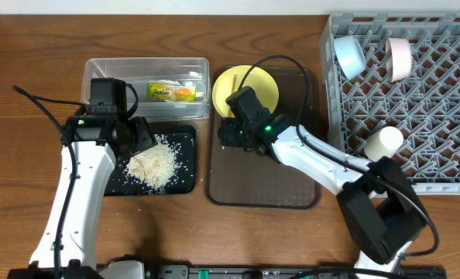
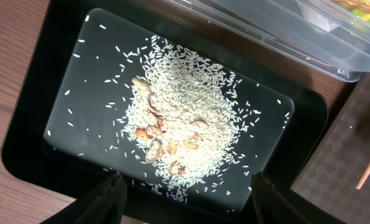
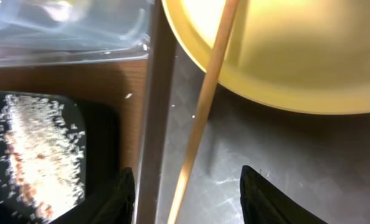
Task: Sort waste into correct bins and load items into the dishwasher rack
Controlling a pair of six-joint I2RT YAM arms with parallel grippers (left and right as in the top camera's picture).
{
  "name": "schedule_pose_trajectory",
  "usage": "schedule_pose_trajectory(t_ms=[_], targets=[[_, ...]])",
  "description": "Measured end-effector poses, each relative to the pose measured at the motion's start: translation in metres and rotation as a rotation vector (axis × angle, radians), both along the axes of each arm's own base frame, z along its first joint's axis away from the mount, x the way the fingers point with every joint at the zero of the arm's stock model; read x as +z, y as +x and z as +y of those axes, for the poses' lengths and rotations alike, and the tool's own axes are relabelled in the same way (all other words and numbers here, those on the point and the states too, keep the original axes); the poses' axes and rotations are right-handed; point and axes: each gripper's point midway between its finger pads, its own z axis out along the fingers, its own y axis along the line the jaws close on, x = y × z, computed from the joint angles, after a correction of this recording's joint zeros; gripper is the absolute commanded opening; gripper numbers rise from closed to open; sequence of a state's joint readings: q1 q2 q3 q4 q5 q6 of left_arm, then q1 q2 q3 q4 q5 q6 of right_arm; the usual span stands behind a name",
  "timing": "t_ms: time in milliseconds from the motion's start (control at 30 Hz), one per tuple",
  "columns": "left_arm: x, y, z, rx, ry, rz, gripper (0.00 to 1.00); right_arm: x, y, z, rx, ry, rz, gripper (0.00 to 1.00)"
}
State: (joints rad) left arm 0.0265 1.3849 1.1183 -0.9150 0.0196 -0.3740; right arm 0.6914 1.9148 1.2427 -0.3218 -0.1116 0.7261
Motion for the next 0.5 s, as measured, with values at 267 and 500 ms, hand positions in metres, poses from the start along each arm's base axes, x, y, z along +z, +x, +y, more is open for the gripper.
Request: schedule_pose_trajectory(t_ms=[267, 500], targets=[[0.000, 0.000, 0.000, 0.000, 0.000, 0.000, 0.68, -0.031, -0.001, 0.012, 0.008, -0.008, 0.020, 0.19], [0.000, 0.000, 0.000, 0.000, 0.000, 0.000, 0.68, -0.025, 0.007, 0.017, 0.008, 0.021, -0.016, 0.01]])
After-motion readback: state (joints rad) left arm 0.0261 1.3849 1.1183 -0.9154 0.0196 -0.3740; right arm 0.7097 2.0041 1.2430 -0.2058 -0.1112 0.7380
